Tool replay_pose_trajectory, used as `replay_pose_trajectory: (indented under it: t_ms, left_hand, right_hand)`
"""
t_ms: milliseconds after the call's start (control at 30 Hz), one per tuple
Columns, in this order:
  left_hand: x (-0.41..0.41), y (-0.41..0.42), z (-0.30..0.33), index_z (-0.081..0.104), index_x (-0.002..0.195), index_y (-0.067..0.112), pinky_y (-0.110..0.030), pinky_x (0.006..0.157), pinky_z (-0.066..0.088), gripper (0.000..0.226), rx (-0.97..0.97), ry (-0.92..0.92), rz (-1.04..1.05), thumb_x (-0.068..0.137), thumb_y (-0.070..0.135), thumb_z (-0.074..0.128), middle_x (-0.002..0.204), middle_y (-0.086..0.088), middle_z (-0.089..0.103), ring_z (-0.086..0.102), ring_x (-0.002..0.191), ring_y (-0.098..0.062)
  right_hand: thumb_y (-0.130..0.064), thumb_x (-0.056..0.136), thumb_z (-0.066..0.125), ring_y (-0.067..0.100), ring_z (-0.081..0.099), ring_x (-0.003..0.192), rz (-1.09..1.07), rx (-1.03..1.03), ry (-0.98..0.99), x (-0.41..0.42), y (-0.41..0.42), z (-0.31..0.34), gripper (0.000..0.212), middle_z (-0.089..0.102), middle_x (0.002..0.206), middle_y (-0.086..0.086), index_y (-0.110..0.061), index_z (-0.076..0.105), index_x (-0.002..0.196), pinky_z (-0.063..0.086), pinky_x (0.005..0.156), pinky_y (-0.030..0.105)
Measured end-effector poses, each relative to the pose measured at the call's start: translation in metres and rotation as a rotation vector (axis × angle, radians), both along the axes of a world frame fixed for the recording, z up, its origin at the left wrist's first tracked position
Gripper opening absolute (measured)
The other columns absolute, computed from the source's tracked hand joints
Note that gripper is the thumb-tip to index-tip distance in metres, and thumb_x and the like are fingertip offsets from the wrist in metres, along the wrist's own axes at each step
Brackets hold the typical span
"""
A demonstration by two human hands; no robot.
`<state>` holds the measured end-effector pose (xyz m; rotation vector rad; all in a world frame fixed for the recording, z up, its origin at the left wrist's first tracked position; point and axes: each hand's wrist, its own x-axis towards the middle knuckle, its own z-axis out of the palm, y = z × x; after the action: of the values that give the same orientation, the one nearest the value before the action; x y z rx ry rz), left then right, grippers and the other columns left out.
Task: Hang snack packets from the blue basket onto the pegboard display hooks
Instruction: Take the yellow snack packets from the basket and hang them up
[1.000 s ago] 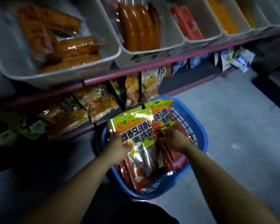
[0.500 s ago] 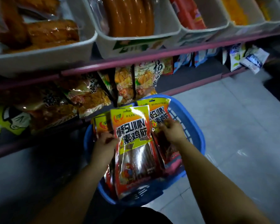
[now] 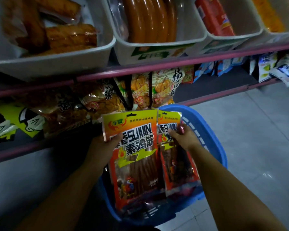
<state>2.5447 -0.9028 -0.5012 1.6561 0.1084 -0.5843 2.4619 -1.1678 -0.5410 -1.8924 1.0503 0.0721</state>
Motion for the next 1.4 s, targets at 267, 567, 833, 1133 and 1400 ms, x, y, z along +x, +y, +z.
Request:
replay_pose_trajectory:
  t_ms: [267, 567, 833, 1133, 1400]
  left_hand:
    - [0.009, 0.0, 0.023, 0.068, 0.092, 0.028, -0.03, 0.084, 0.042, 0.011, -0.146, 0.044, 0.094, 0.081, 0.026, 0.068, 0.092, 0.015, 0.071, 0.061, 0.097, -0.008]
    - [0.012, 0.018, 0.147, 0.075, 0.075, 0.039, -0.04, 0.081, 0.056, 0.011, -0.278, -0.272, 0.062, 0.065, 0.035, 0.073, 0.081, 0.01, 0.075, 0.072, 0.081, -0.011]
    - [0.056, 0.097, 0.3, 0.074, 0.084, 0.034, -0.045, 0.081, 0.057, 0.014, -0.307, -0.706, 0.194, 0.071, 0.03, 0.069, 0.087, 0.001, 0.076, 0.072, 0.085, -0.021]
    - [0.119, 0.205, 0.379, 0.073, 0.071, 0.027, -0.026, 0.07, 0.056, 0.014, -0.197, -0.942, 0.481, 0.084, 0.024, 0.069, 0.072, 0.019, 0.072, 0.07, 0.074, -0.003]
    - [0.158, 0.275, 0.42, 0.072, 0.069, 0.029, -0.039, 0.077, 0.057, 0.012, -0.13, -1.057, 0.578, 0.081, 0.029, 0.071, 0.07, 0.017, 0.072, 0.07, 0.074, -0.01]
  right_hand:
    - [-0.03, 0.077, 0.078, 0.02, 0.059, 0.082, -0.178, 0.021, -0.28, 0.046, -0.005, 0.0, 0.027, 0.063, 0.084, 0.007, -0.01, 0.065, 0.088, 0.047, 0.077, 0.036]
    - [-0.021, 0.072, 0.064, -0.001, 0.053, 0.057, 0.331, 0.081, -0.634, 0.046, 0.023, 0.162, 0.009, 0.06, 0.059, -0.011, -0.019, 0.057, 0.069, 0.043, 0.055, 0.013]
    - [-0.018, 0.086, 0.068, -0.005, 0.049, 0.04, 0.316, -0.196, -0.97, 0.087, 0.102, 0.338, 0.026, 0.061, 0.049, -0.014, -0.029, 0.067, 0.063, 0.037, 0.041, 0.008]
    - [-0.059, 0.075, 0.062, 0.009, 0.065, 0.066, 0.3, -0.63, -1.163, 0.156, 0.218, 0.452, 0.028, 0.069, 0.07, -0.011, -0.032, 0.069, 0.078, 0.055, 0.065, 0.036]
    - [-0.069, 0.082, 0.041, 0.001, 0.063, 0.079, 0.541, -0.658, -1.195, 0.2, 0.316, 0.489, 0.032, 0.065, 0.074, -0.029, -0.049, 0.066, 0.086, 0.05, 0.071, 0.034]
